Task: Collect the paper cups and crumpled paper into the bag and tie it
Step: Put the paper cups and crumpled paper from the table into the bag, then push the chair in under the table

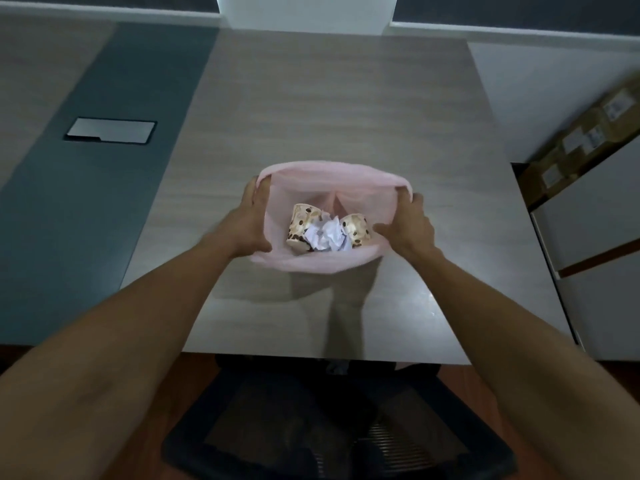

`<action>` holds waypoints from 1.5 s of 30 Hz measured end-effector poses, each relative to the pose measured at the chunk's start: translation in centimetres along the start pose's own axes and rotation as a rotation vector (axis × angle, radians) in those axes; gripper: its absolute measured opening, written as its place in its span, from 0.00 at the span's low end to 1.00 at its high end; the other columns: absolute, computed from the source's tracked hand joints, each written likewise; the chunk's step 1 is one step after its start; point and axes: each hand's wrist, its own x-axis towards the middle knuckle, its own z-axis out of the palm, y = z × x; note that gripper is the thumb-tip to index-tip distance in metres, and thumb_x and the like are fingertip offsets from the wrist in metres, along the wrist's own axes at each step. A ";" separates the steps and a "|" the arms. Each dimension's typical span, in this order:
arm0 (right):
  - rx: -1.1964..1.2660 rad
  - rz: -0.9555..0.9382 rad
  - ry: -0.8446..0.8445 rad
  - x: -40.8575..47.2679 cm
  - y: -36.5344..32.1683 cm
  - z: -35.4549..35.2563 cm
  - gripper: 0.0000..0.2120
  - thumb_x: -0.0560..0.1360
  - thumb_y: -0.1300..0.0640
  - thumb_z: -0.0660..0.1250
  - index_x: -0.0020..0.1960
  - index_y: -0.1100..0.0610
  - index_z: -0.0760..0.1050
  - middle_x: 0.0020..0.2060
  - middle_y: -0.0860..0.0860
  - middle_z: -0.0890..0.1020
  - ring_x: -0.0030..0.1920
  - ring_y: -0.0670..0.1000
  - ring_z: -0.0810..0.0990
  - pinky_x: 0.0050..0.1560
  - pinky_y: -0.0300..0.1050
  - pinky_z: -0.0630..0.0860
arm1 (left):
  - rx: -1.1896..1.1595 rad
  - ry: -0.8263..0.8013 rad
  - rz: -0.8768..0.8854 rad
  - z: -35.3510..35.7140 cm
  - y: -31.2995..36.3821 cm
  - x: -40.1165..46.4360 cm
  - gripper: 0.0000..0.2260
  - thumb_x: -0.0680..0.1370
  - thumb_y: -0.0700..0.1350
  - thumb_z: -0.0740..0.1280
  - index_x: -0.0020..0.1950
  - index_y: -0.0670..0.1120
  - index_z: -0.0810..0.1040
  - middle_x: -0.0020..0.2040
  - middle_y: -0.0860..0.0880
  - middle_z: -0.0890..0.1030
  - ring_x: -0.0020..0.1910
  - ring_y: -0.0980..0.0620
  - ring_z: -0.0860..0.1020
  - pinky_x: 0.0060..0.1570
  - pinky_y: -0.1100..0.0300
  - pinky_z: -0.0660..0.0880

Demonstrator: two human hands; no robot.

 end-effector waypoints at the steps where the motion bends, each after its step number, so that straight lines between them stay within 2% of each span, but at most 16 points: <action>1: -0.022 0.005 -0.046 0.5 0.2 -0.7 0.44 0.70 0.52 0.79 0.76 0.51 0.57 0.65 0.58 0.67 0.57 0.68 0.79 0.52 0.58 0.76 | 0.031 -0.002 0.011 -0.1 -0.2 0.0 0.68 0.61 0.47 0.84 0.80 0.57 0.32 0.81 0.50 0.44 0.47 0.36 0.80 0.43 0.47 0.80; 3: -0.103 -0.008 -0.140 1.3 1.0 -1.4 0.49 0.67 0.52 0.81 0.77 0.49 0.54 0.64 0.59 0.66 0.57 0.69 0.78 0.52 0.59 0.78 | 0.060 -0.005 0.002 -0.3 -0.5 -0.1 0.68 0.59 0.50 0.85 0.79 0.59 0.35 0.79 0.50 0.47 0.45 0.36 0.79 0.45 0.43 0.81; 5: -0.156 -0.038 -0.217 1.6 2.1 -1.6 0.52 0.64 0.48 0.81 0.77 0.46 0.52 0.62 0.59 0.64 0.55 0.69 0.78 0.52 0.62 0.80 | 0.049 0.010 -0.037 -0.2 -0.4 -0.2 0.66 0.57 0.51 0.85 0.79 0.60 0.39 0.76 0.48 0.50 0.44 0.33 0.79 0.44 0.39 0.81; 9: -0.223 -0.119 -0.271 1.3 3.2 -2.0 0.55 0.61 0.43 0.81 0.77 0.45 0.50 0.63 0.58 0.63 0.53 0.67 0.79 0.51 0.63 0.81 | 0.020 0.024 -0.104 0.8 1.1 -0.8 0.65 0.57 0.49 0.85 0.79 0.59 0.42 0.73 0.46 0.52 0.42 0.33 0.79 0.43 0.40 0.81; 12: -0.168 -0.192 -0.272 0.8 3.8 -2.2 0.56 0.61 0.47 0.83 0.78 0.47 0.52 0.72 0.57 0.59 0.59 0.68 0.77 0.57 0.63 0.79 | 0.062 0.028 -0.156 1.4 1.9 -1.4 0.65 0.59 0.50 0.86 0.80 0.57 0.40 0.80 0.46 0.42 0.53 0.31 0.78 0.49 0.43 0.80; 14: -0.115 -0.245 -0.267 -0.1 4.3 -2.4 0.55 0.63 0.50 0.83 0.80 0.45 0.53 0.79 0.54 0.51 0.67 0.68 0.73 0.65 0.63 0.75 | 0.080 0.069 -0.159 1.4 2.5 -2.4 0.62 0.59 0.53 0.86 0.80 0.58 0.45 0.81 0.47 0.37 0.61 0.31 0.74 0.54 0.41 0.78; 16: -0.064 -0.274 -0.247 -1.2 4.5 -2.8 0.49 0.67 0.51 0.80 0.80 0.41 0.55 0.82 0.54 0.47 0.71 0.67 0.70 0.68 0.63 0.73 | 0.088 0.110 -0.155 1.2 3.4 -3.7 0.59 0.60 0.55 0.85 0.80 0.60 0.49 0.81 0.48 0.35 0.67 0.31 0.70 0.57 0.39 0.77; 20: -0.033 -0.330 -0.157 -4.1 5.1 -3.9 0.32 0.73 0.49 0.75 0.74 0.47 0.67 0.80 0.53 0.55 0.68 0.62 0.74 0.64 0.59 0.76 | 0.071 0.195 -0.188 1.6 6.3 -7.6 0.53 0.63 0.59 0.82 0.80 0.60 0.53 0.82 0.49 0.37 0.74 0.33 0.64 0.64 0.36 0.73; 23: -0.066 -0.404 -0.089 -6.7 6.2 -4.8 0.26 0.77 0.49 0.71 0.72 0.52 0.69 0.77 0.54 0.62 0.68 0.60 0.73 0.62 0.59 0.77 | 0.064 0.267 -0.280 2.8 8.9 -11.4 0.50 0.65 0.60 0.80 0.79 0.58 0.55 0.82 0.46 0.44 0.73 0.34 0.65 0.64 0.37 0.71; 26: -0.079 -0.459 -0.080 -9.0 8.1 -5.7 0.26 0.78 0.51 0.70 0.73 0.51 0.67 0.78 0.55 0.61 0.71 0.61 0.69 0.64 0.60 0.76 | -0.013 0.328 -0.393 4.6 12.2 -16.1 0.45 0.68 0.57 0.78 0.77 0.56 0.56 0.79 0.45 0.54 0.70 0.35 0.68 0.61 0.40 0.72; 31: -0.063 -0.564 -0.257 -13.2 11.3 -7.2 0.26 0.79 0.55 0.66 0.76 0.52 0.65 0.74 0.55 0.66 0.69 0.59 0.72 0.63 0.57 0.75 | -0.072 0.370 -0.538 7.7 16.5 -23.7 0.36 0.76 0.57 0.71 0.80 0.52 0.58 0.76 0.45 0.65 0.68 0.39 0.72 0.62 0.43 0.73; 38: -0.235 -0.574 -0.481 -19.3 16.7 -7.3 0.32 0.78 0.66 0.61 0.80 0.51 0.60 0.75 0.56 0.64 0.70 0.59 0.71 0.64 0.53 0.73 | -0.082 0.419 -0.663 10.4 18.9 -31.9 0.30 0.79 0.54 0.66 0.79 0.47 0.63 0.71 0.41 0.72 0.68 0.38 0.72 0.63 0.42 0.73; 40: -0.288 -0.574 -0.527 -20.9 18.2 -7.1 0.36 0.76 0.68 0.62 0.81 0.49 0.58 0.75 0.55 0.65 0.70 0.59 0.71 0.63 0.52 0.74 | -0.069 0.441 -0.690 11.2 19.4 -33.6 0.29 0.78 0.53 0.66 0.77 0.46 0.66 0.71 0.41 0.73 0.68 0.38 0.71 0.63 0.42 0.72; 42: -0.326 -0.576 -0.579 -22.5 19.2 -6.9 0.39 0.75 0.65 0.65 0.81 0.47 0.57 0.75 0.54 0.65 0.69 0.59 0.72 0.60 0.52 0.75 | -0.045 0.447 -0.710 12.2 19.9 -34.9 0.28 0.78 0.53 0.66 0.76 0.45 0.68 0.73 0.41 0.71 0.70 0.38 0.69 0.66 0.42 0.70; 45: -0.298 -0.611 -0.594 -24.7 19.7 -6.3 0.37 0.75 0.60 0.70 0.81 0.49 0.60 0.71 0.56 0.71 0.66 0.61 0.74 0.60 0.53 0.75 | -0.099 0.453 -0.751 13.8 20.6 -36.3 0.26 0.80 0.54 0.64 0.75 0.43 0.70 0.80 0.41 0.61 0.78 0.40 0.60 0.70 0.42 0.67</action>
